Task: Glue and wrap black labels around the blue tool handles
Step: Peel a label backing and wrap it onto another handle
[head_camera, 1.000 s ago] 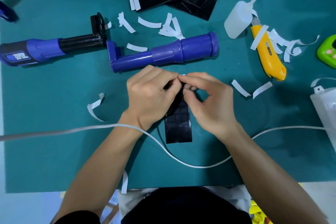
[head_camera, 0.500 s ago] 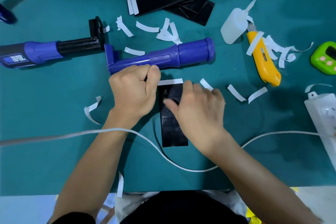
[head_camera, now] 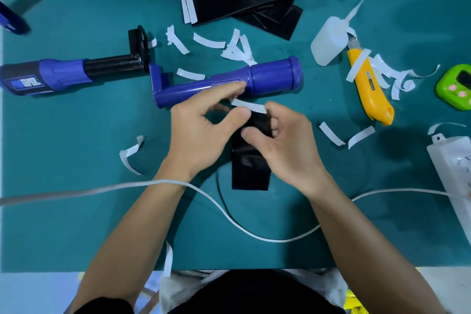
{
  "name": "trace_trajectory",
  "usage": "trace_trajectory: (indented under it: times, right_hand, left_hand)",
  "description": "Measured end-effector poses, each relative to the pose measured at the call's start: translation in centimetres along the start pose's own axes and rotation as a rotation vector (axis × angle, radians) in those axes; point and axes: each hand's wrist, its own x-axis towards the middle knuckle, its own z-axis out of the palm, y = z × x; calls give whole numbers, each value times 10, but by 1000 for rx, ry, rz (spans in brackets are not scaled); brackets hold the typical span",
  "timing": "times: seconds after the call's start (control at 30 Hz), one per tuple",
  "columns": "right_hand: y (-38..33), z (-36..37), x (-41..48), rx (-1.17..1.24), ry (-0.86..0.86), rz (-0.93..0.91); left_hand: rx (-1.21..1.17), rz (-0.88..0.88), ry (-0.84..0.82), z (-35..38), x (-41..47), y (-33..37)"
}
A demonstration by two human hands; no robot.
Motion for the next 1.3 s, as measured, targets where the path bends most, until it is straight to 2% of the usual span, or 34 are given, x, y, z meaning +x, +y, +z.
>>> trace_trajectory:
  times: [0.1,0.2,0.33,0.4,0.47,0.53,0.57,0.73,1.03,1.17,1.3]
  right_hand:
    - [0,-4,1,221,-78,-36]
    - [3,-4,5,305,-15,-71]
    - [2,-2,9,350,98,-65]
    - [3,0,12,298,141,-72]
    - [3,2,12,239,173,-74]
    - [3,5,9,191,188,-94]
    - [2,6,7,157,193,-107]
    - [0,4,3,19,214,-186]
    - [6,1,3,-180,169,-307]
    - [7,2,3,-205,158,-328]
    - [5,1,3,-112,135,-273]
  left_hand:
    - [-150,-98,-68,3,5,0]
    - [-285,-126,-87,-1,10,-2]
    - [-172,-96,-48,0,7,-2]
    - [51,28,73,3,2,-2]
    - [292,307,191,5,0,-2]
    - [427,543,244,6,-3,-1]
    - [452,582,250,7,-5,-2]
    - [510,579,230,6,-9,-2]
    - [472,540,130,3,-7,2]
    - [500,544,171,5,-8,2]
    - [473,543,186,7,-8,1]
